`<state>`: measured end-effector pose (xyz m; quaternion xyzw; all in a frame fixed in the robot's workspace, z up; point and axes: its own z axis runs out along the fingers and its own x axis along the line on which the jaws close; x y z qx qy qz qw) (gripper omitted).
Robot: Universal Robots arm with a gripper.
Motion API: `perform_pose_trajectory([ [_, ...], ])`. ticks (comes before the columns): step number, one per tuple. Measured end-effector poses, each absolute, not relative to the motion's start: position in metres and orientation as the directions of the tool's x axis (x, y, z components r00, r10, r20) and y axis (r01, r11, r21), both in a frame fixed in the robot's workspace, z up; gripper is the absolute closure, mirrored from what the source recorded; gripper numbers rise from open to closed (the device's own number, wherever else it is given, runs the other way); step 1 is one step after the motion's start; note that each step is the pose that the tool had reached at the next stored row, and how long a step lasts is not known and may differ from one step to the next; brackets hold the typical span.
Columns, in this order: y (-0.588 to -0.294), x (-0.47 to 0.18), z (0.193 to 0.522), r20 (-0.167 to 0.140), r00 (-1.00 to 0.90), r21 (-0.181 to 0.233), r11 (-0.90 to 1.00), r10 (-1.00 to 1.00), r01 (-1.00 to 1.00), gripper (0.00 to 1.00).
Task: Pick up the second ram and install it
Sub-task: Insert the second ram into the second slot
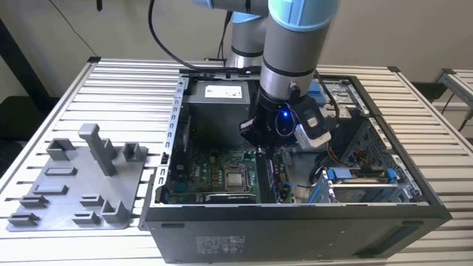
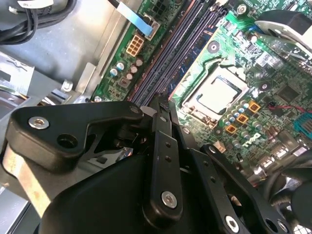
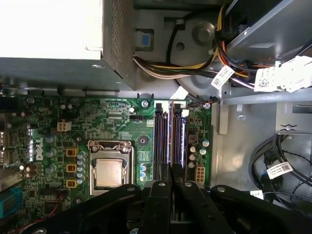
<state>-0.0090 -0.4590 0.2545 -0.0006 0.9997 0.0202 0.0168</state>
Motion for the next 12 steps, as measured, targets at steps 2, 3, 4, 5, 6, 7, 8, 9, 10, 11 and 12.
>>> perform_pose_trajectory([
  [2,-0.459,-0.0089,0.2542,-0.033,-0.999,0.035,0.999,-0.001,-0.002,0.87],
  [3,-0.4591,-0.0089,0.2542,-0.033,-0.999,0.035,0.999,-0.001,-0.002,0.87],
  [4,-0.459,-0.0089,0.2542,-0.033,-0.999,0.035,0.999,-0.001,-0.002,0.87],
  [5,-0.4591,-0.0088,0.2542,-0.033,-0.999,0.035,0.999,-0.001,-0.002,0.87],
  [6,-0.459,-0.0088,0.254,-0.033,-0.999,0.035,0.999,-0.001,-0.002,0.87],
  [7,-0.459,-0.0088,0.2536,-0.033,-0.999,0.035,0.999,-0.001,-0.002,0.87],
  [8,-0.459,-0.0088,0.253,-0.033,-0.999,0.035,0.999,-0.001,-0.002,0.87],
  [9,-0.459,-0.0088,0.2525,-0.033,-0.999,0.035,0.999,-0.001,-0.002,0.87],
  [10,-0.459,-0.0088,0.2523,-0.033,-0.999,0.035,0.999,-0.001,-0.002,0.87],
  [11,-0.459,-0.0087,0.2523,-0.033,-0.999,0.034,0.999,-0.001,-0.002,0.87],
  [12,-0.4591,-0.0086,0.2523,-0.033,-0.999,0.034,0.999,-0.001,-0.002,0.87],
])
